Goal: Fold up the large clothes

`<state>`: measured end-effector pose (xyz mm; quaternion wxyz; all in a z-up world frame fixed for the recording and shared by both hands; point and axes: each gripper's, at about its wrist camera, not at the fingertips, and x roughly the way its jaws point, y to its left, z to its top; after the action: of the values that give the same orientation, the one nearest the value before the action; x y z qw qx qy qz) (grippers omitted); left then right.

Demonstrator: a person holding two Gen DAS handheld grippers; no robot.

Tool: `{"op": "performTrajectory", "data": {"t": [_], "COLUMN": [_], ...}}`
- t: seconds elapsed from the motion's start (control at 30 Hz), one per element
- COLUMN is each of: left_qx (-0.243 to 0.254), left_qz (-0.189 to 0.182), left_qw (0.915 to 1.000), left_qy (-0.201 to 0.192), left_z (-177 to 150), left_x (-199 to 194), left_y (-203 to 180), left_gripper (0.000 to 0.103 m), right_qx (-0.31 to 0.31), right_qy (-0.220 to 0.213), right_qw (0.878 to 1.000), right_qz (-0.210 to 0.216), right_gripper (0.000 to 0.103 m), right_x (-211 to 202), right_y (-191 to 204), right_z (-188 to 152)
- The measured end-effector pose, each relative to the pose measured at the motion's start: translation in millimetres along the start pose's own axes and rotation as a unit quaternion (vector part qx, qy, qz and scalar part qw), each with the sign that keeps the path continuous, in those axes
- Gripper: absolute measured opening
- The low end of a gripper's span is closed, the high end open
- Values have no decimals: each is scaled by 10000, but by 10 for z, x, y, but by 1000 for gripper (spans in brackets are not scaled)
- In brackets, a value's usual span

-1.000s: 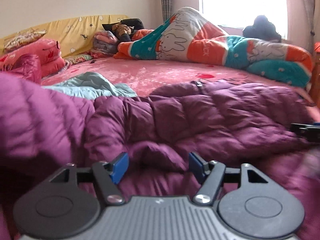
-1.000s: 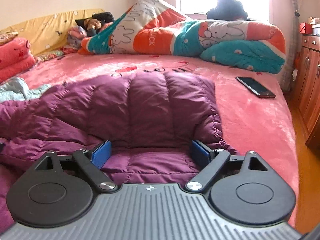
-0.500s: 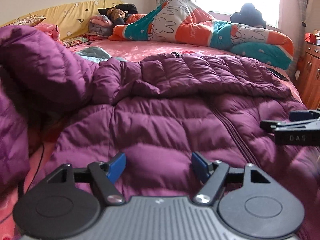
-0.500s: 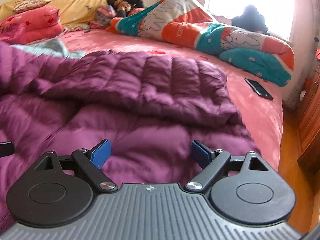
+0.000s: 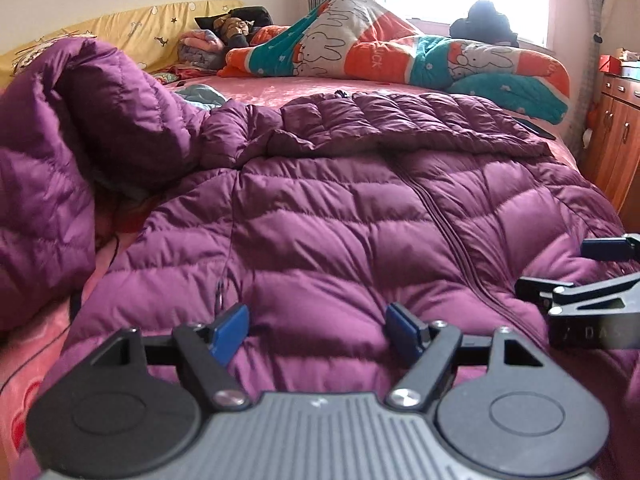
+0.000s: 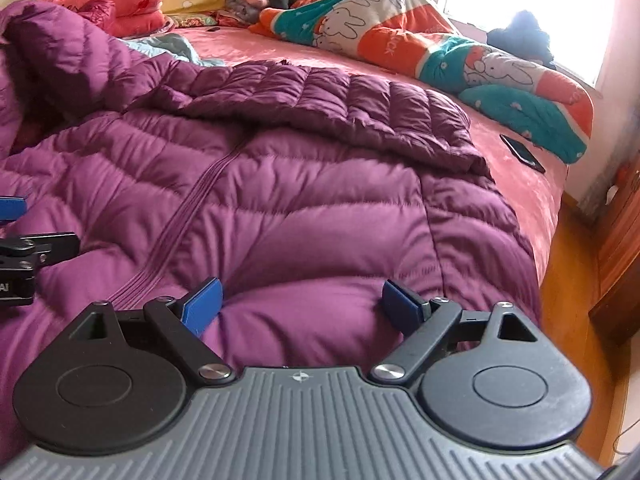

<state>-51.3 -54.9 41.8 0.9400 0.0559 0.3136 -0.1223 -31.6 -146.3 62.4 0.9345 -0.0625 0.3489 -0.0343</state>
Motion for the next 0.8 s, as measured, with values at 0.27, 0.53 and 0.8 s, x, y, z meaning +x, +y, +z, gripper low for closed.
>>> {"op": "performTrajectory", "data": {"t": [0.27,0.53,0.8], "left_qx": [144,398,592], "left_qz": [-108,-229,-266], "left_qw": [9998,9989,9958], "left_qy": [-10,-55,-651], "left_z": [-199,-235,-94], "left_x": [-208,-407,-572], "left_y": [-4,31,134], "left_gripper": [78,78,80], "right_qx": [182,109,755], "right_qy": [190,369,342], "right_qw": [9996,9992,9965], "right_qz": [35,44,97], "right_gripper": [103,103,103], "right_x": [-313,-481,-761], "right_y": [155,248,41], "right_z": [-275,-366,-198]}}
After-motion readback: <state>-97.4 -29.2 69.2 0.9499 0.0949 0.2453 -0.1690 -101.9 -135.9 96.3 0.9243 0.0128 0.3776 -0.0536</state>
